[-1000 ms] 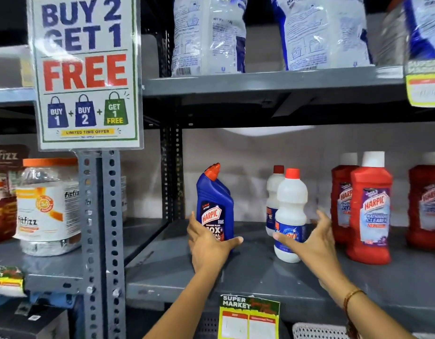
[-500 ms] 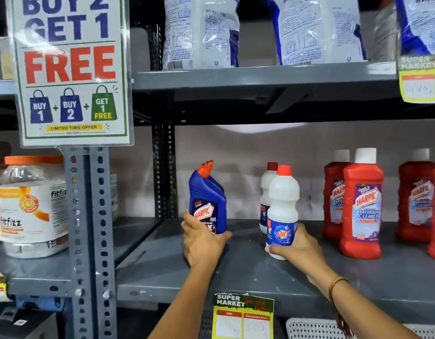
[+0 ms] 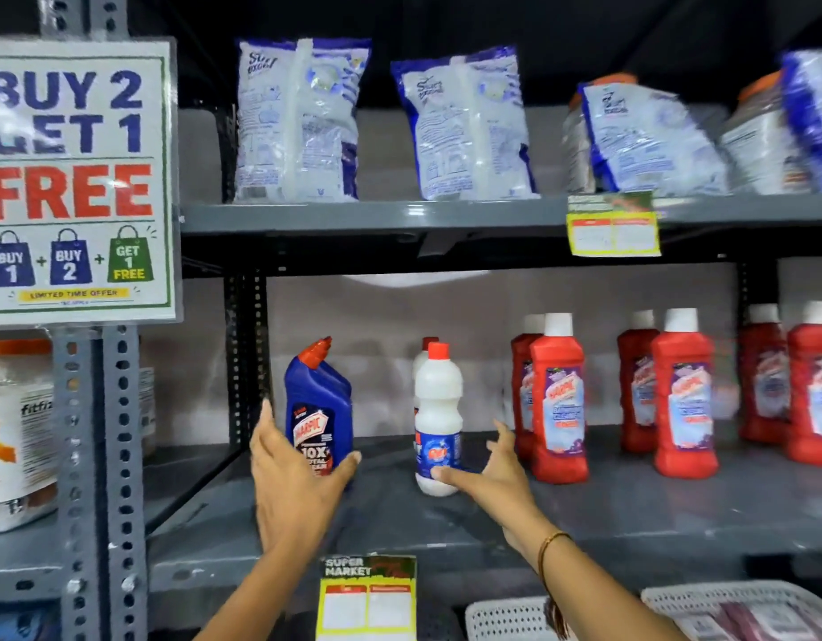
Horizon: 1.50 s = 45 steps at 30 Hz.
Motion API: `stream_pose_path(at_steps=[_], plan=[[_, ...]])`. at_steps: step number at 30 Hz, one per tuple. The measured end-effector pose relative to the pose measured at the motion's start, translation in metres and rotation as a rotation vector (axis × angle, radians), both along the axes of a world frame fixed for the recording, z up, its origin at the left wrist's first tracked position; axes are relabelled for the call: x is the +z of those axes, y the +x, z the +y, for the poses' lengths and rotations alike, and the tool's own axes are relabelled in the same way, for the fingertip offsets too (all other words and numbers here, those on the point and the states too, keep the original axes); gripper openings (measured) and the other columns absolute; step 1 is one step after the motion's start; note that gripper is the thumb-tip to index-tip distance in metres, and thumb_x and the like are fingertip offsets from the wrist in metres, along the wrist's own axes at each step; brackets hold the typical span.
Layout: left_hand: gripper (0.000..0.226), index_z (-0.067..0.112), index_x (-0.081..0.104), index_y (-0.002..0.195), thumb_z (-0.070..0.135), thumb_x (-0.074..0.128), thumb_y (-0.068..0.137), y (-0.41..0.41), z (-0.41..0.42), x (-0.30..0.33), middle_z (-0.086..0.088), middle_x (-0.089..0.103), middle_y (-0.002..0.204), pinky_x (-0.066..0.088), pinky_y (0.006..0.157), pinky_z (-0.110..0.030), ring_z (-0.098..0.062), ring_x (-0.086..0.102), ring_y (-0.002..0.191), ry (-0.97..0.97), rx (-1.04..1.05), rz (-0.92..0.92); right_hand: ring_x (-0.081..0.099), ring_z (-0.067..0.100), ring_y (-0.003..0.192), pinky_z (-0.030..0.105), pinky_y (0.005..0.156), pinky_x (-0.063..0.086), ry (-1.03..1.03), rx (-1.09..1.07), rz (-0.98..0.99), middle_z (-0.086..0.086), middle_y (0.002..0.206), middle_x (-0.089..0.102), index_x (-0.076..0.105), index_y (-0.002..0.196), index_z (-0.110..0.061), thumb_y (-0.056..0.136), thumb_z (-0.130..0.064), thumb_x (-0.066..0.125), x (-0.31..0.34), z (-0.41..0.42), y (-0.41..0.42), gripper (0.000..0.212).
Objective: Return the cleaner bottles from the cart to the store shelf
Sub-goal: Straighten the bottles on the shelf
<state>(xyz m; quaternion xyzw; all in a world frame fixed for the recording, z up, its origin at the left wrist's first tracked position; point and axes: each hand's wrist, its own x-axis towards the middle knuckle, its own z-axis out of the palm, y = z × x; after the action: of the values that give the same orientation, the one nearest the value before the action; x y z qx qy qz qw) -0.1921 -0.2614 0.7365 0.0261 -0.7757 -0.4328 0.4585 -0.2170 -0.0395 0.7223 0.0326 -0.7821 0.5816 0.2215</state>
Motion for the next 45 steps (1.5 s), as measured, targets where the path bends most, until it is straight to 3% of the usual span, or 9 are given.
stream_pose_path(at_steps=[11,16,19,23,26,30,33,37,45], plan=[[0.095,0.025,0.021,0.145,0.035,0.077,0.069,0.091,0.15,0.027,-0.002,0.038,0.146,0.038,0.102,-0.036,-0.023,0.042,0.131,0.003,-0.328,0.1,0.048,0.018,0.122,0.039,0.102,0.042,0.016,-0.272,0.169,0.002,0.137,0.049,0.033,0.135,-0.028,0.06,-0.04,0.081,0.013,0.1,0.121,0.09],[0.094,0.023,0.02,0.146,0.04,0.074,0.071,0.088,0.219,0.017,-0.002,0.034,0.151,0.038,0.109,-0.042,-0.022,0.036,0.137,-0.068,-0.392,0.052,0.048,0.024,0.123,0.041,0.102,0.043,-0.029,-0.428,0.192,0.004,0.135,0.047,0.033,0.136,-0.023,0.063,-0.037,0.081,0.016,0.176,0.125,0.089],[0.089,0.02,0.024,0.144,0.031,0.075,0.072,0.065,0.259,0.016,-0.004,0.04,0.146,0.04,0.103,-0.039,-0.023,0.042,0.131,-0.032,-0.374,-0.005,0.05,0.028,0.12,0.038,0.096,0.044,-0.032,-0.466,0.184,0.008,0.131,0.048,0.031,0.138,-0.02,0.063,-0.033,0.082,0.018,0.223,0.101,0.091],[0.09,0.013,0.028,0.142,0.023,0.079,0.069,0.022,0.307,0.012,-0.013,0.046,0.136,0.042,0.099,-0.041,-0.03,0.047,0.123,0.058,-0.308,-0.105,0.037,0.03,0.133,0.043,0.107,0.035,-0.008,-0.44,0.103,0.013,0.145,0.036,0.018,0.146,-0.014,0.065,-0.028,0.082,0.01,0.277,0.057,0.105],[0.106,0.008,0.023,0.142,0.026,0.086,0.059,-0.014,0.333,0.002,-0.019,0.044,0.134,0.039,0.101,-0.047,-0.037,0.045,0.122,0.141,-0.265,-0.222,0.028,0.031,0.14,0.045,0.113,0.029,0.001,-0.397,0.021,0.017,0.151,0.029,0.007,0.148,-0.01,0.06,-0.028,0.085,-0.002,0.304,0.024,0.118],[0.133,0.007,0.004,0.146,0.034,0.09,0.049,-0.045,0.351,-0.017,-0.023,0.035,0.141,0.036,0.104,-0.05,-0.042,0.039,0.128,0.096,-0.197,-0.36,0.028,0.031,0.139,0.045,0.112,0.03,0.032,-0.333,-0.04,0.016,0.149,0.03,-0.001,0.148,-0.008,0.058,-0.031,0.086,-0.01,0.32,-0.009,0.127],[0.127,0.008,0.004,0.146,0.039,0.087,0.055,-0.06,0.353,-0.022,-0.019,0.038,0.138,0.044,0.096,-0.049,-0.04,0.045,0.123,0.047,-0.115,-0.361,0.041,0.031,0.126,0.047,0.105,0.04,0.069,-0.306,-0.027,0.012,0.131,0.043,0.008,0.146,-0.013,0.056,-0.03,0.087,-0.012,0.318,-0.027,0.121],[0.111,0.009,0.011,0.142,0.04,0.082,0.062,-0.068,0.355,-0.021,-0.016,0.047,0.13,0.05,0.088,-0.047,-0.036,0.054,0.114,0.01,-0.047,-0.391,0.054,0.024,0.099,0.043,0.085,0.053,0.134,-0.36,-0.038,0.004,0.109,0.05,0.023,0.128,-0.017,0.051,-0.039,0.088,-0.012,0.317,-0.036,0.103],[0.099,0.009,0.017,0.138,0.04,0.079,0.066,-0.071,0.354,-0.023,-0.014,0.05,0.128,0.053,0.083,-0.045,-0.035,0.06,0.107,-0.017,-0.018,-0.414,0.063,0.031,0.093,0.044,0.076,0.057,0.24,-0.477,-0.104,0.008,0.107,0.057,0.026,0.112,-0.017,0.054,-0.041,0.084,-0.014,0.317,-0.041,0.085]])
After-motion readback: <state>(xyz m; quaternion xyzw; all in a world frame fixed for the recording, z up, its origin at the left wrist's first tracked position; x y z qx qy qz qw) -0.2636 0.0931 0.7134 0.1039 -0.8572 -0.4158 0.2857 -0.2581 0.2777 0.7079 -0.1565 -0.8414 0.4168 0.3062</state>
